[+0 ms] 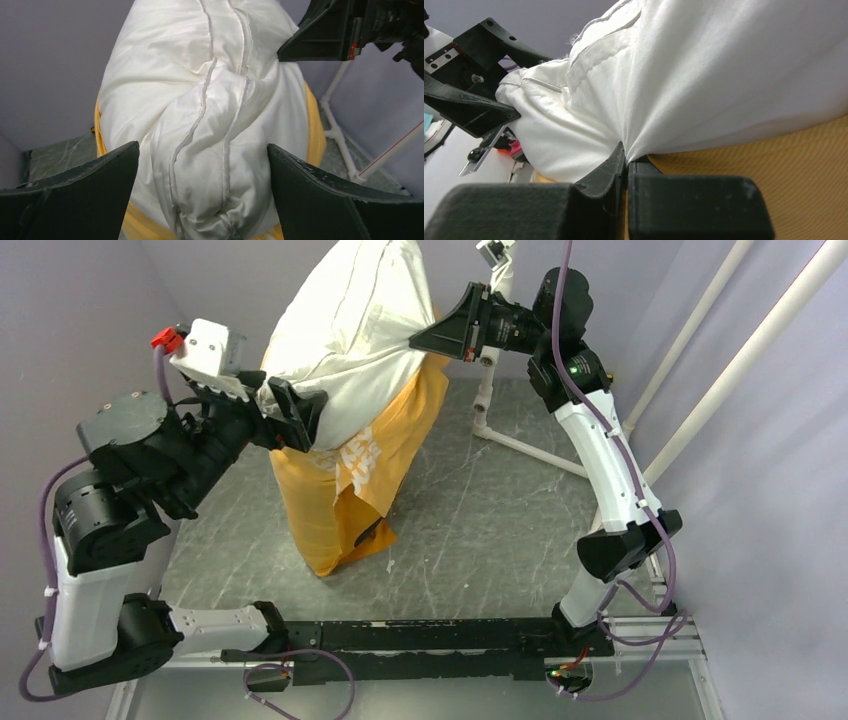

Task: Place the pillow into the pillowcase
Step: Stuff the pillow into the pillowcase.

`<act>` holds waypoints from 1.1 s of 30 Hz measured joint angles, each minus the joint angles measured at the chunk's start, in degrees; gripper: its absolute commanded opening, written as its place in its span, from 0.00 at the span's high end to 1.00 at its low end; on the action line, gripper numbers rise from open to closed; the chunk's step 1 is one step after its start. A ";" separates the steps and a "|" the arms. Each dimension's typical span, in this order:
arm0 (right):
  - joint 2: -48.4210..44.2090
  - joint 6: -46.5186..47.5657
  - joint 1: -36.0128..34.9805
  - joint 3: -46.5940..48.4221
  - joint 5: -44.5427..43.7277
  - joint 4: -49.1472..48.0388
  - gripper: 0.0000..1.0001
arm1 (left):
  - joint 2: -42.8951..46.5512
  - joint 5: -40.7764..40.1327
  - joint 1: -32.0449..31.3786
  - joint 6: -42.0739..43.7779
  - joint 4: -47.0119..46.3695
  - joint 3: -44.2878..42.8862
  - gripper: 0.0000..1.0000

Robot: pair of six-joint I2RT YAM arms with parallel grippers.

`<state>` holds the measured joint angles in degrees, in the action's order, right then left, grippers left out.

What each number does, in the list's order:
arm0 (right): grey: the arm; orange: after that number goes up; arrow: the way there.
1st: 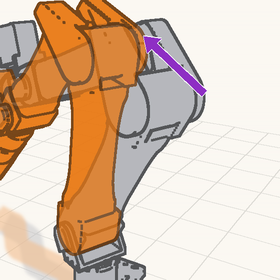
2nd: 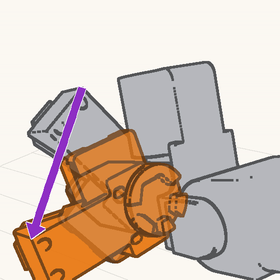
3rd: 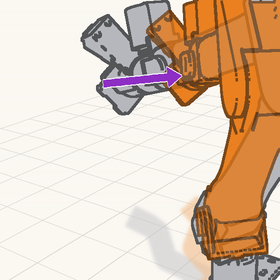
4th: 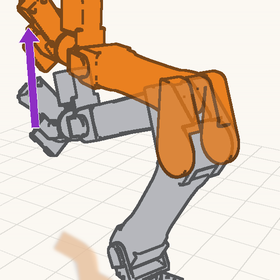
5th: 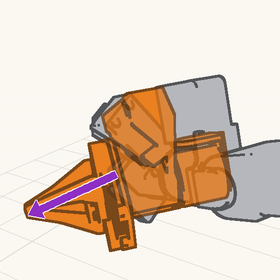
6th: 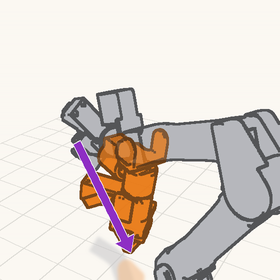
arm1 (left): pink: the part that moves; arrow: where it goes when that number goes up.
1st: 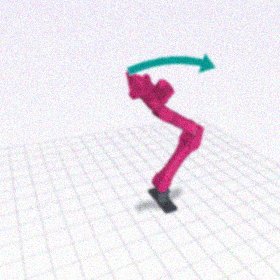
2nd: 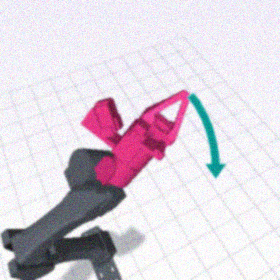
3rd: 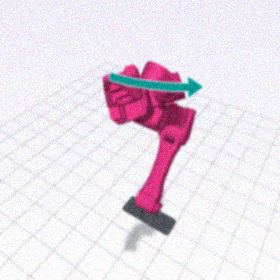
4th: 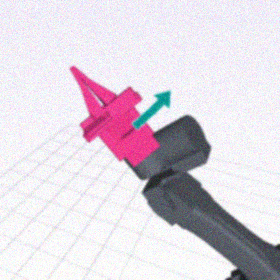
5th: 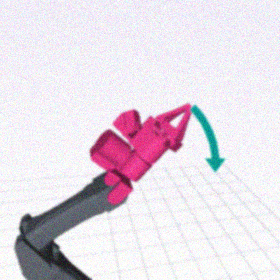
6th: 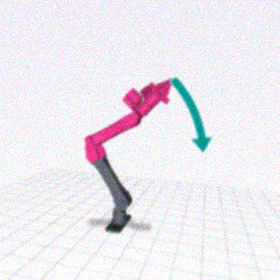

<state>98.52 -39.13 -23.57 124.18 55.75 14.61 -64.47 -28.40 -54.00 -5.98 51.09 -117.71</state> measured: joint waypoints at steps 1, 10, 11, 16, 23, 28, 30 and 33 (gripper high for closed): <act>-0.15 -0.33 0.02 -0.74 -0.07 -0.96 1.00 | -0.63 -0.79 0.00 0.33 1.11 -0.79 0.00; -4.72 -4.59 0.48 -11.65 -3.50 -8.68 0.88 | -8.57 -1.11 0.96 -0.15 4.35 0.37 0.59; -5.20 -4.59 0.63 -12.57 -4.28 -8.59 0.77 | -9.09 0.02 1.90 -0.70 4.13 1.31 0.81; -10.86 -1.27 0.85 -17.73 -13.05 -2.40 0.19 | -10.19 5.27 9.18 -3.78 1.95 7.87 1.00; -30.34 4.76 0.66 -28.15 -22.64 6.78 0.12 | -8.46 13.53 11.17 -6.93 -6.10 17.29 1.00; -37.88 4.52 -0.74 -34.80 -19.06 4.39 0.15 | -4.20 21.88 11.19 -8.55 -10.82 23.43 1.00; -38.40 3.98 -2.54 -37.55 -17.49 4.13 0.15 | -3.17 24.94 11.19 -8.96 -12.15 25.24 1.00; -35.43 4.39 -6.40 -37.83 -16.79 5.68 0.14 | -3.28 29.22 11.17 -10.27 -13.70 26.97 1.00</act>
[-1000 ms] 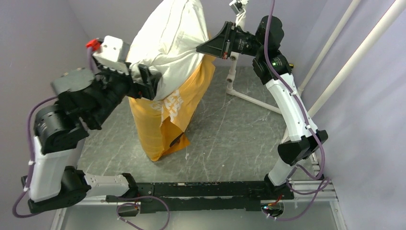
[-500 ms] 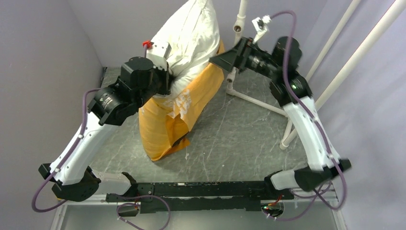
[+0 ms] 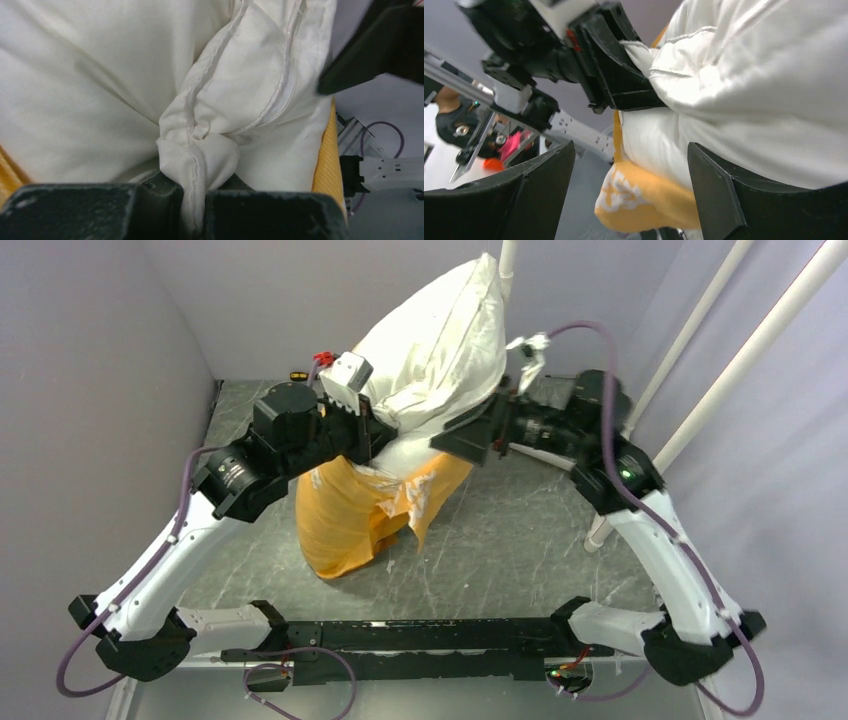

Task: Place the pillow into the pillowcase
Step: Stuff the pillow into the pillowcase.

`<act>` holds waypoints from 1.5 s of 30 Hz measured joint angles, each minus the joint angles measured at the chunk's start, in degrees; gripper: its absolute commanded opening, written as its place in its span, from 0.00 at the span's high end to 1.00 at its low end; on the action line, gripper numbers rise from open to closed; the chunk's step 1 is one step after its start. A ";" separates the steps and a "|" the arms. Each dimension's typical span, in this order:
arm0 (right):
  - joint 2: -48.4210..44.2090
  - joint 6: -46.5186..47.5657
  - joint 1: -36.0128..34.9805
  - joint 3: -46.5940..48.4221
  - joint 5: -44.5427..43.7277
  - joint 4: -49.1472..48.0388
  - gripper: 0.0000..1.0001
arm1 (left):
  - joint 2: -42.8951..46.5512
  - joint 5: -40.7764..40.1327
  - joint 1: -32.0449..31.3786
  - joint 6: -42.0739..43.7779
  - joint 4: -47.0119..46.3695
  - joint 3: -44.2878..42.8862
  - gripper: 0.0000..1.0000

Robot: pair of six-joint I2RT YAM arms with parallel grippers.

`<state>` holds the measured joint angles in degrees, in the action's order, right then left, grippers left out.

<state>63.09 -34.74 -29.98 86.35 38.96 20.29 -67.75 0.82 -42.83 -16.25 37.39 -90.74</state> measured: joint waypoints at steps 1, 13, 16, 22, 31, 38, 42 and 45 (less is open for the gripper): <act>1.42 0.35 -1.62 0.17 -0.02 0.81 0.13 | -0.02 1.16 0.00 -0.46 -0.59 0.48 1.00; 6.62 2.19 -6.03 1.27 -5.88 16.44 0.11 | -1.22 4.42 -0.59 -3.74 -2.56 5.25 1.00; 4.00 2.29 -6.05 0.42 -7.26 20.22 0.09 | -1.92 4.42 -2.23 -4.02 -3.06 5.99 1.00; -1.46 3.91 -5.95 -1.64 -9.51 29.55 0.09 | -4.59 3.74 -6.19 -4.07 -4.90 7.52 1.00; -2.67 4.81 -7.08 -12.94 -6.05 31.95 0.10 | -6.21 2.03 -6.75 -3.98 -1.49 8.79 1.00; -5.40 3.65 -9.53 -22.47 -5.44 30.29 0.11 | -6.71 -0.20 -6.78 -3.98 1.49 10.84 1.00; -5.55 1.49 -14.95 -30.34 -7.56 23.67 0.11 | -6.71 -2.27 -6.73 -3.98 4.81 11.67 1.00; -5.55 -0.22 -18.27 -34.86 -10.27 18.73 0.10 | -6.73 -3.37 -6.58 -3.98 7.13 12.37 1.00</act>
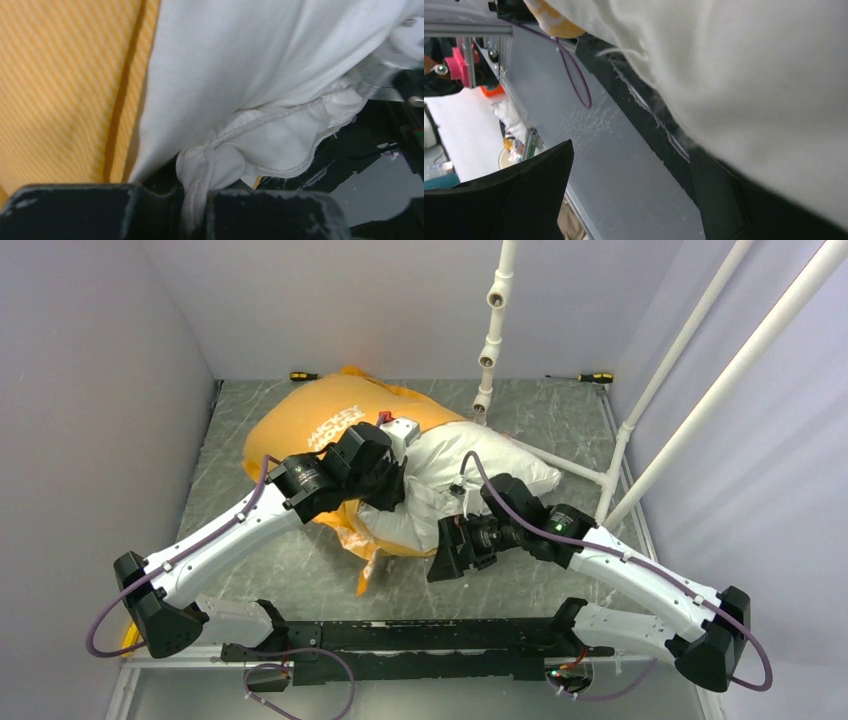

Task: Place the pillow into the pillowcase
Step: Stuff the pillow into the pillowcase.

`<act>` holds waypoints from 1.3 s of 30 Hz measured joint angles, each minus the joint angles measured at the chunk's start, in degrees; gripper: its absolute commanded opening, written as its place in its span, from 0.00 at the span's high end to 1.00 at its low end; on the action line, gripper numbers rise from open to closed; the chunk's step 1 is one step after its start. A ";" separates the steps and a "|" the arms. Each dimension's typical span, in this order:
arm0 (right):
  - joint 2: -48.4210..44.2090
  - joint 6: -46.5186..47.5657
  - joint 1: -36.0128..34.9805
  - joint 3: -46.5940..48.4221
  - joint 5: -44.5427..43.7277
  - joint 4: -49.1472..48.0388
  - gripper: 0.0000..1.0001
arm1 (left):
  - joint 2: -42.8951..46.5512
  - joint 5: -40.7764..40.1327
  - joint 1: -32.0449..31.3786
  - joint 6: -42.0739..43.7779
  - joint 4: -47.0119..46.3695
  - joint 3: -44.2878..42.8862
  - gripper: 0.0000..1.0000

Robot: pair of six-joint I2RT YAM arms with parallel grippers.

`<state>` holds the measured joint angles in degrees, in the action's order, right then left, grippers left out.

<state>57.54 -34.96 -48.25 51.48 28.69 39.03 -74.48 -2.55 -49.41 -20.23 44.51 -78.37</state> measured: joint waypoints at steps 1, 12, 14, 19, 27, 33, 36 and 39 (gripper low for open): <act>0.04 -0.42 -0.81 -0.76 -1.03 -1.22 0.10 | 0.00 -0.44 0.09 0.00 0.66 0.28 1.00; -0.39 -2.27 -9.29 -1.92 -12.15 -21.86 0.16 | 0.00 -1.36 0.57 -0.07 3.15 0.90 1.00; 1.64 -1.68 -14.23 -2.84 -16.61 -25.49 0.18 | 0.00 -1.31 0.57 -0.20 3.32 0.90 1.00; 7.85 1.25 -24.46 -4.22 -29.81 -30.32 0.21 | -0.22 -1.11 0.57 -0.26 3.41 0.90 1.00; 12.00 4.57 -29.51 -4.22 -44.81 -33.92 0.18 | -0.37 -0.76 0.57 -0.26 3.56 0.90 1.00; 8.85 5.49 -30.34 -4.20 -48.68 -35.28 0.18 | -0.37 -0.79 0.57 -0.26 3.76 0.90 1.00; 9.79 5.81 -30.18 -3.45 -48.15 -35.98 0.23 | -0.37 -0.76 0.57 -0.26 3.82 0.90 1.00; 13.57 5.86 -30.18 -2.38 -45.79 -36.74 0.29 | -0.37 -0.76 0.57 -0.26 3.85 0.90 1.00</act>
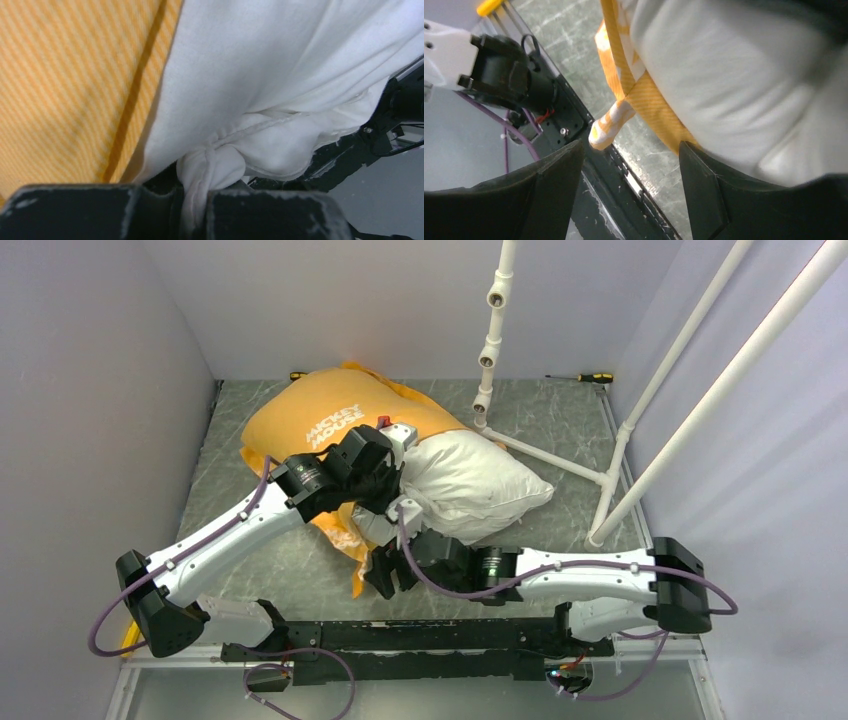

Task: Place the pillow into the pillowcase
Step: Stuff the pillow into the pillowcase.

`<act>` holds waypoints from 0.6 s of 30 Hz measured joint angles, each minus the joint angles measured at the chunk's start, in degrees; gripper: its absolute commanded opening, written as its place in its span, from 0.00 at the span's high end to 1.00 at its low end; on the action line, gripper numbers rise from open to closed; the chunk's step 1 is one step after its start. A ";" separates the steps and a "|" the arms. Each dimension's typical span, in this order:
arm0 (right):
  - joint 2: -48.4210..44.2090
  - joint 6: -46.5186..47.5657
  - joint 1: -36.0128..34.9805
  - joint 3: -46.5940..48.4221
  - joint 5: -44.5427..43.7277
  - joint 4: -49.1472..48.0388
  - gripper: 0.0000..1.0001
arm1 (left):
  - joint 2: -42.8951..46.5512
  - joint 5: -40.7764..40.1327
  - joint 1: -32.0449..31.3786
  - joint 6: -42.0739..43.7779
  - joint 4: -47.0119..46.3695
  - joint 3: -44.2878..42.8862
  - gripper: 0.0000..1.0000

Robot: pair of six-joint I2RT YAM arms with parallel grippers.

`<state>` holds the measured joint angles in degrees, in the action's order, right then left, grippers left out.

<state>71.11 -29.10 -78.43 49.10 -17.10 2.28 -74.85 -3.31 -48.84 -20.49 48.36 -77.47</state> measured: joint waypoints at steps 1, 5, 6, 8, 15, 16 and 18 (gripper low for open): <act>1.36 -0.04 0.00 0.02 1.05 -0.28 0.32 | 0.00 -0.02 0.00 0.00 0.00 0.00 1.00; 4.37 -1.09 0.07 0.09 3.19 -3.06 0.37 | -0.28 -0.61 0.42 0.74 2.38 0.00 1.00; 4.66 -1.44 0.04 0.09 3.74 -3.45 0.36 | -0.31 -0.79 0.48 0.87 2.84 0.00 1.00; 5.11 -2.03 0.02 0.09 4.44 -4.11 0.32 | -0.31 -1.05 0.68 1.11 3.61 0.00 1.00; 5.40 -4.37 -0.04 0.04 1.27 -3.78 0.24 | -0.44 -1.20 0.72 1.27 4.00 0.00 1.00; 5.07 -4.87 -0.04 -0.20 0.22 -3.28 0.24 | -0.44 -1.11 0.70 1.25 3.91 0.00 1.00; 3.74 -5.51 -0.04 -1.55 -1.53 -2.73 0.22 | -0.44 -1.05 0.70 1.22 3.69 0.00 1.00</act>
<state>74.85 -34.61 -78.48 47.55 -18.63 -0.45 -75.29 -4.36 -48.14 -19.27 52.05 -77.47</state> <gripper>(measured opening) 0.758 0.102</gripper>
